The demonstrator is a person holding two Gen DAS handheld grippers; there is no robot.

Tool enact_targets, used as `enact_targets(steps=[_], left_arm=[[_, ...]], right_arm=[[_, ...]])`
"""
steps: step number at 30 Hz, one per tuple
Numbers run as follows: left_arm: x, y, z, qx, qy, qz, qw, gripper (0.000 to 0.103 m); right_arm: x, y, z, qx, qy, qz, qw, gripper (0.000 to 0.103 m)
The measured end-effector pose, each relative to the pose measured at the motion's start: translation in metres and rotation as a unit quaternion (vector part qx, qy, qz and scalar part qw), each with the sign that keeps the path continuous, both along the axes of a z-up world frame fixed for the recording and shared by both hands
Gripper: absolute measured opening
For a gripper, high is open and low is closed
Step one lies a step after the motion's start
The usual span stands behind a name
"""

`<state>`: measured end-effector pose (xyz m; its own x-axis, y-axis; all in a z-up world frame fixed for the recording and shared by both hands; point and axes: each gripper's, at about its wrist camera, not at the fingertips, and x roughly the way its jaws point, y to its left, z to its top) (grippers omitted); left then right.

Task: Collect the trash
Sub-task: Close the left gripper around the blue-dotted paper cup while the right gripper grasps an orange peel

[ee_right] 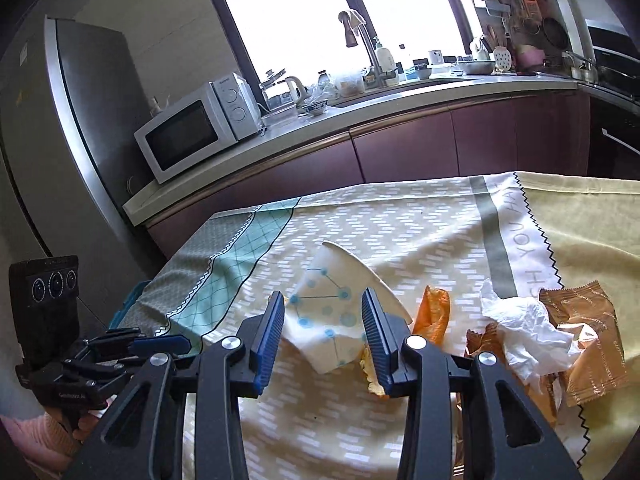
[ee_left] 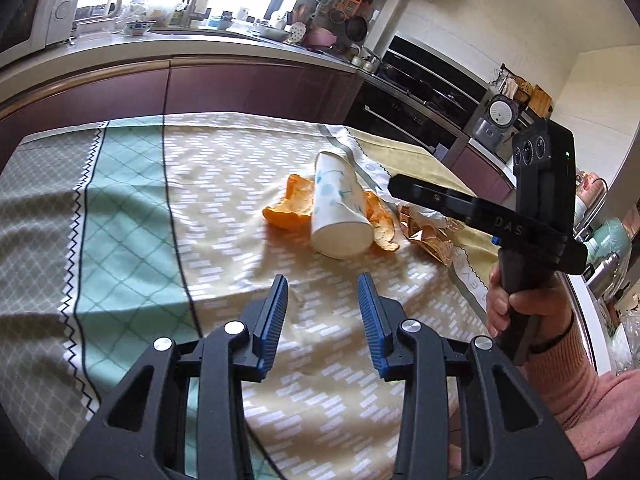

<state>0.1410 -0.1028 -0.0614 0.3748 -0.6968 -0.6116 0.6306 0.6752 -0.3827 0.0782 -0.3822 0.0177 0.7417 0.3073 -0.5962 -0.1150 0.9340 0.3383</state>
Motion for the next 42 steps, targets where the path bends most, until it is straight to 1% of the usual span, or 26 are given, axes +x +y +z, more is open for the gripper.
enact_targets(steps=[5,7,9,10,14,17,19,24,28,30,32,35,37,39,40,42], left_arm=[[0.004,-0.021,-0.005,0.001,0.013,-0.014,0.9998,0.036],[0.004,-0.023,-0.004,-0.002,0.017,-0.016,0.9997,0.036],[0.007,-0.027,-0.005,-0.004,0.022,-0.017,0.9996,0.036],[0.008,-0.029,-0.006,-0.005,0.025,-0.017,0.9995,0.037],[0.01,-0.03,-0.007,-0.005,0.031,-0.015,0.9994,0.037],[0.015,-0.029,-0.008,-0.004,0.032,-0.008,0.9995,0.038],[0.018,-0.024,-0.008,-0.009,0.036,-0.001,0.9993,0.039],[0.022,-0.009,-0.009,-0.017,0.044,0.012,0.9988,0.041],[0.023,-0.003,-0.006,-0.018,0.035,0.015,0.9991,0.048],[0.023,-0.003,-0.004,-0.009,0.025,0.013,0.9996,0.05],[0.025,-0.008,-0.003,0.005,0.015,0.003,0.9999,0.054],[0.03,-0.016,-0.004,0.027,0.008,-0.007,0.9996,0.055],[0.036,-0.021,-0.008,0.035,0.015,-0.017,0.9991,0.055],[0.041,-0.024,-0.013,0.038,0.026,-0.024,0.9987,0.055],[0.045,-0.025,-0.016,0.036,0.034,-0.027,0.9984,0.058],[0.051,-0.025,-0.02,0.025,0.052,-0.031,0.9978,0.058]], right_arm=[[0.016,-0.008,-0.007,0.007,0.013,0.005,1.0,0.042],[0.024,-0.008,-0.009,0.004,0.017,0.005,1.0,0.042],[0.031,-0.01,-0.01,0.007,0.021,0.007,1.0,0.045],[0.035,-0.011,-0.012,0.011,0.023,0.006,1.0,0.048],[0.046,-0.015,-0.019,0.029,0.038,0.01,0.999,0.052],[0.05,-0.013,-0.027,0.044,0.052,0.027,0.997,0.053],[0.047,-0.01,-0.028,0.05,0.053,0.039,0.997,0.055],[0.032,0.002,-0.027,0.061,0.053,0.07,0.994,0.054],[0.018,0.016,-0.028,0.068,0.051,0.093,0.992,0.053],[0.014,0.02,-0.027,0.071,0.046,0.099,0.992,0.053],[0.011,0.023,-0.027,0.078,0.043,0.102,0.991,0.053],[0.01,0.025,-0.027,0.08,0.039,0.102,0.991,0.052],[0.011,0.025,-0.029,0.087,0.041,0.099,0.99,0.046],[0.012,0.024,-0.031,0.093,0.043,0.097,0.99,0.046],[0.012,0.024,-0.032,0.091,0.043,0.095,0.99,0.046],[0.01,0.022,-0.033,0.093,0.044,0.093,0.99,0.046]])
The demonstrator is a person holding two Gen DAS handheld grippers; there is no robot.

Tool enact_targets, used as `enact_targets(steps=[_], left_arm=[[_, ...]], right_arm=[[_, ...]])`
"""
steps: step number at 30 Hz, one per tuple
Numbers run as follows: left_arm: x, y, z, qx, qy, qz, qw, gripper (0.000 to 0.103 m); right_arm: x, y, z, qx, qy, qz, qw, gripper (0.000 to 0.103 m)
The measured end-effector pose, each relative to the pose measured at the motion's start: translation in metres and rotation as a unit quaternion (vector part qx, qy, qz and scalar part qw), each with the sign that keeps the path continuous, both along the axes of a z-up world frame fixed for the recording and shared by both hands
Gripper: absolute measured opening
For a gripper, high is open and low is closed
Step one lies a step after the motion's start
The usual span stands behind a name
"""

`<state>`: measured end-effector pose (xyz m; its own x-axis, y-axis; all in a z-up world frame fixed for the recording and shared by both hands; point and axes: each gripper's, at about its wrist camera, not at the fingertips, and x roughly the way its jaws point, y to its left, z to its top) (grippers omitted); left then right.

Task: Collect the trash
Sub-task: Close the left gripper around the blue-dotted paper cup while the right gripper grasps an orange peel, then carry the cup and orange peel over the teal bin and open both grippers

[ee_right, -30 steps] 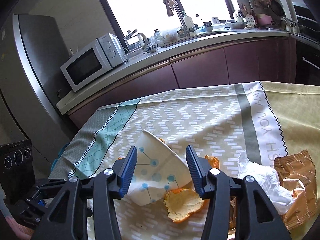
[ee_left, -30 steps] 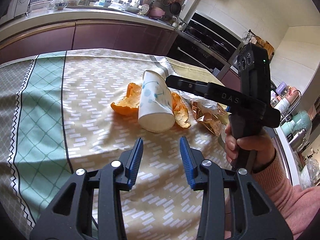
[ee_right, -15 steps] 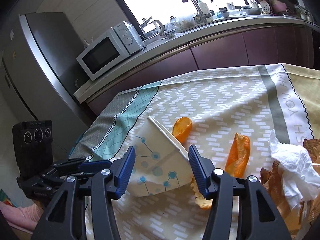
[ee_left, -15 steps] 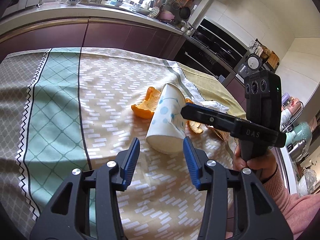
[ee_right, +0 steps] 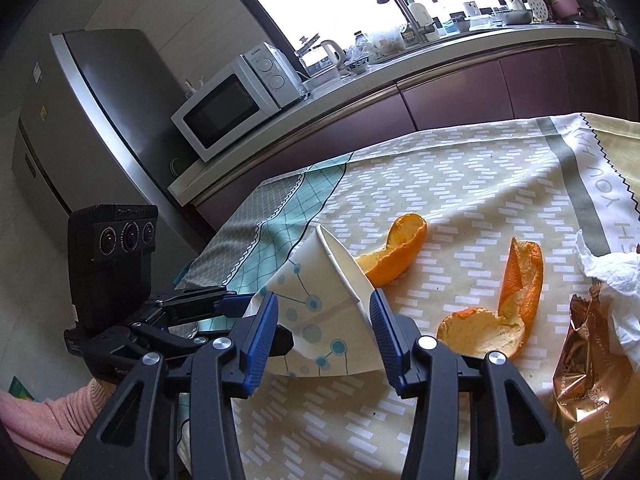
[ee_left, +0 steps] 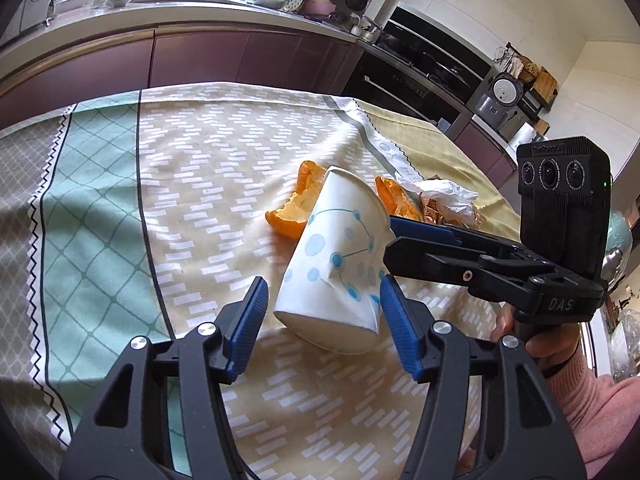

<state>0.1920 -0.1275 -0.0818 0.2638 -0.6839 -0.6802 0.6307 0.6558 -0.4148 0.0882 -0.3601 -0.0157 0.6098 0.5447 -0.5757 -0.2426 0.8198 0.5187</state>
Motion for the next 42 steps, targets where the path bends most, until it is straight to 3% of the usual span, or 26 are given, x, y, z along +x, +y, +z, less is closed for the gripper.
enact_targets(steps=[6,11,18,24,28,33,42], left_arm=[[0.003,0.001,-0.003,-0.013,0.015,0.01,0.9998,0.054],[-0.006,0.005,0.0,-0.01,0.005,0.02,0.9997,0.054],[-0.015,0.028,0.006,-0.041,0.011,0.042,0.9982,0.054],[-0.023,0.052,0.008,-0.05,0.009,0.06,0.9969,0.054],[-0.026,0.065,0.007,-0.058,0.013,0.068,0.9959,0.054],[-0.032,0.078,0.008,-0.064,0.014,0.075,0.995,0.054],[-0.041,0.105,0.019,-0.077,0.0,0.094,0.9926,0.054]], right_arm=[[-0.014,-0.01,0.008,-0.03,-0.015,-0.032,0.999,0.046],[-0.033,-0.029,0.013,-0.091,-0.019,-0.095,0.991,0.046],[-0.033,-0.013,-0.003,-0.189,-0.008,-0.093,0.978,0.046],[-0.024,-0.001,-0.013,-0.254,0.009,-0.094,0.963,0.036],[-0.022,0.003,-0.017,-0.281,0.02,-0.095,0.955,0.02],[-0.022,-0.001,-0.016,-0.275,0.019,-0.103,0.956,0.005],[-0.03,-0.002,0.012,-0.207,-0.016,-0.107,0.972,0.002]])
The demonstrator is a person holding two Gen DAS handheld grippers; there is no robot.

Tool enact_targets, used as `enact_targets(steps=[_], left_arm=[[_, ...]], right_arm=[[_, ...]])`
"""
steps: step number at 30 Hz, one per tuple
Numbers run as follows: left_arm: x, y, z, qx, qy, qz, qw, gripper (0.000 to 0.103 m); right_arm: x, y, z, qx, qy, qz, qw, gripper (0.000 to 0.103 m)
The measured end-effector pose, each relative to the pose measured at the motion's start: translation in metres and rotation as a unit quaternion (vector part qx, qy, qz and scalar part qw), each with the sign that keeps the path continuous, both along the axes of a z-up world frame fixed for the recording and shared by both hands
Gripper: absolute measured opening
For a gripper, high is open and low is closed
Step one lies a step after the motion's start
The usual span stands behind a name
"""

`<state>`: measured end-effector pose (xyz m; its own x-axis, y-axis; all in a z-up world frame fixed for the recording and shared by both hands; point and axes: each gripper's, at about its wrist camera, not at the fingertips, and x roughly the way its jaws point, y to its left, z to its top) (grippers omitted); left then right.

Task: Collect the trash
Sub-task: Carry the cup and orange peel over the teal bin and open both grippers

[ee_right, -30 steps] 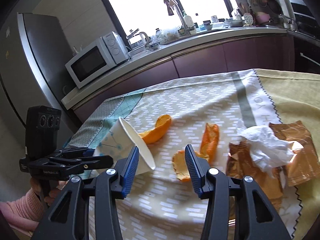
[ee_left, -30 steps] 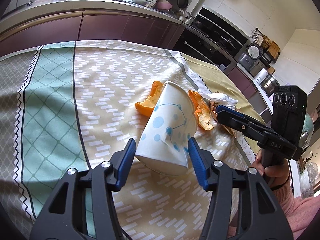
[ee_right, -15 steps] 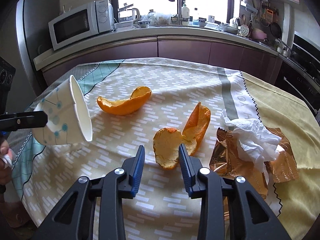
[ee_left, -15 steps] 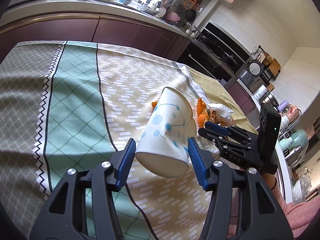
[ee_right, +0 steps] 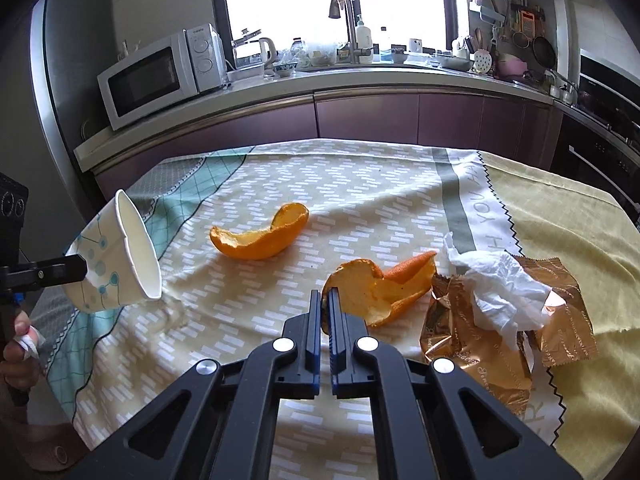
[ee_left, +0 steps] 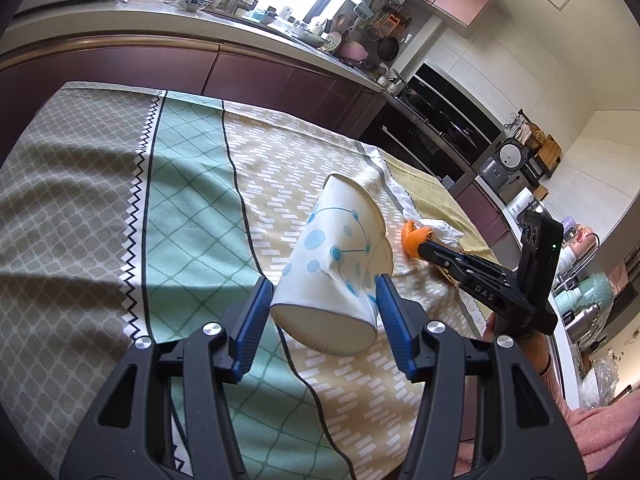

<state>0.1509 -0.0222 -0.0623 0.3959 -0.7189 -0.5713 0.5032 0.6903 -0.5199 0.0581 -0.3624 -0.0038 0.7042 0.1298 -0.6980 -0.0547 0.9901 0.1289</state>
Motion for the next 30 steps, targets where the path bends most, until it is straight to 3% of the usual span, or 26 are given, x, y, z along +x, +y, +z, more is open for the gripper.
enact_targets(steps=[8,17,24,30], left_arm=[[-0.009,0.037,0.014,-0.011,-0.013,0.029,0.9994,0.054],[-0.026,0.097,0.034,-0.012,-0.031,0.083,0.9959,0.054],[-0.041,0.159,0.049,-0.003,-0.048,0.146,0.9881,0.054],[-0.049,0.219,0.056,0.01,-0.055,0.209,0.9762,0.054]], right_arm=[[-0.01,0.03,0.035,0.065,-0.039,0.062,0.995,0.002],[-0.006,0.097,0.067,0.112,-0.065,0.167,0.977,0.002],[0.014,0.151,0.078,0.136,-0.068,0.238,0.959,0.002],[0.036,0.2,0.08,0.155,-0.058,0.296,0.941,0.002]])
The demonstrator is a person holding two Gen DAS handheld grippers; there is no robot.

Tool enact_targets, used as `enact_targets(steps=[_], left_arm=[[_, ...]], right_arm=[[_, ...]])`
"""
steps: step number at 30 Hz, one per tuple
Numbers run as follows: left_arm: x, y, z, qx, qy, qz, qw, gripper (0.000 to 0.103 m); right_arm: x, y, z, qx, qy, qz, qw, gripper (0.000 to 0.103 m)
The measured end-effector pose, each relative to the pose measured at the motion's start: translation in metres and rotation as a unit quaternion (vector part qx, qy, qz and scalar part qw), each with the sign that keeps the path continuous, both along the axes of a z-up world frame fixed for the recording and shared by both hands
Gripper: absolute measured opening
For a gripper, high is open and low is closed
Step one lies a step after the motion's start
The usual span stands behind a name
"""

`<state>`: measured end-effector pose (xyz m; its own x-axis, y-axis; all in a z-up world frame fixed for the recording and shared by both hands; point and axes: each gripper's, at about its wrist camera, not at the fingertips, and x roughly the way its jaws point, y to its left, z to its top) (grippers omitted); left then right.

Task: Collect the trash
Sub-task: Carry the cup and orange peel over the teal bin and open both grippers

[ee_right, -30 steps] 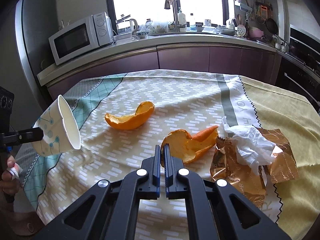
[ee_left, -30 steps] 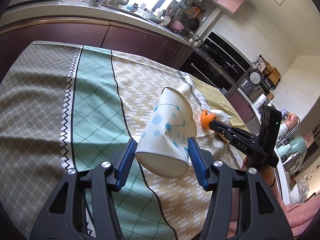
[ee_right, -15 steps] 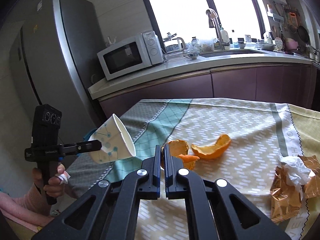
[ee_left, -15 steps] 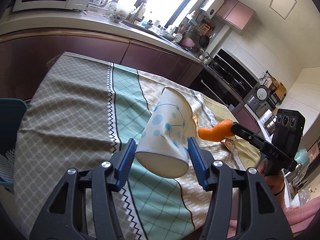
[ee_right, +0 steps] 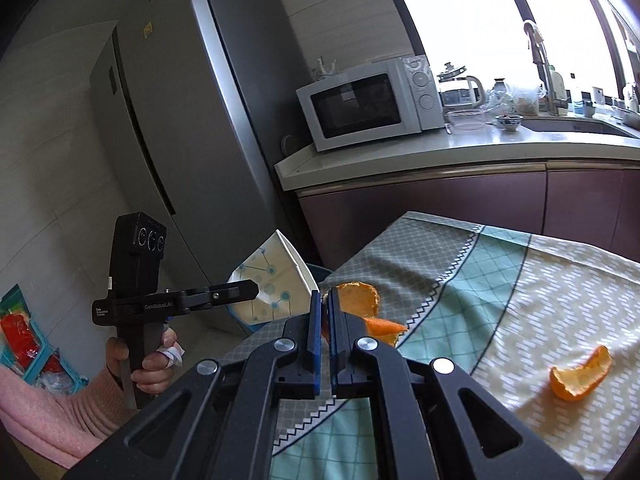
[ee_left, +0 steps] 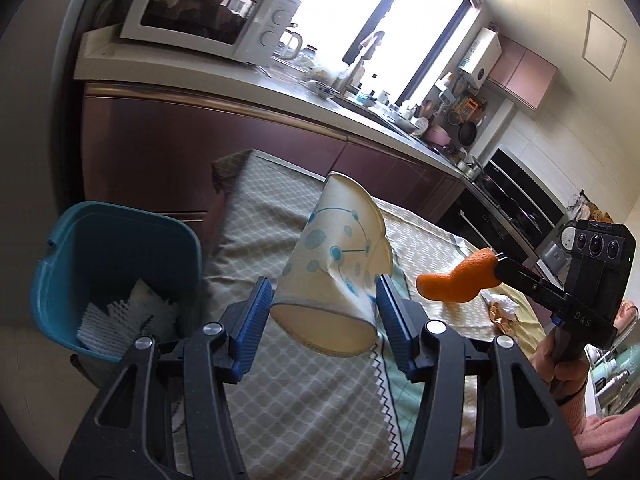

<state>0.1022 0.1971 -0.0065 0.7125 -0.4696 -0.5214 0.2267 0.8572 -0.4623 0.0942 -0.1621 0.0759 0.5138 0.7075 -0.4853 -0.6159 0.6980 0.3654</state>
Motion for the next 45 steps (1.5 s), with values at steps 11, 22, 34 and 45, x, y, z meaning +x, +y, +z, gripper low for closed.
enact_targets(steps=[11,22,34,45], left_arm=[[0.004,0.081,-0.008,0.033,0.017,0.093,0.995,0.054],[0.037,0.121,-0.049,0.042,0.071,0.137,0.9871,0.054],[0.094,0.128,-0.1,0.072,0.131,0.16,0.9757,0.054],[0.112,0.112,-0.11,0.078,0.125,0.163,0.9756,0.052]], right_arm=[[0.042,0.097,0.0,0.017,0.018,0.094,0.995,0.002],[0.08,0.176,-0.029,-0.013,0.057,0.129,0.99,0.002],[0.112,0.209,-0.08,-0.061,0.11,0.101,0.987,0.005],[0.112,0.194,-0.083,-0.054,0.113,0.084,0.988,0.013]])
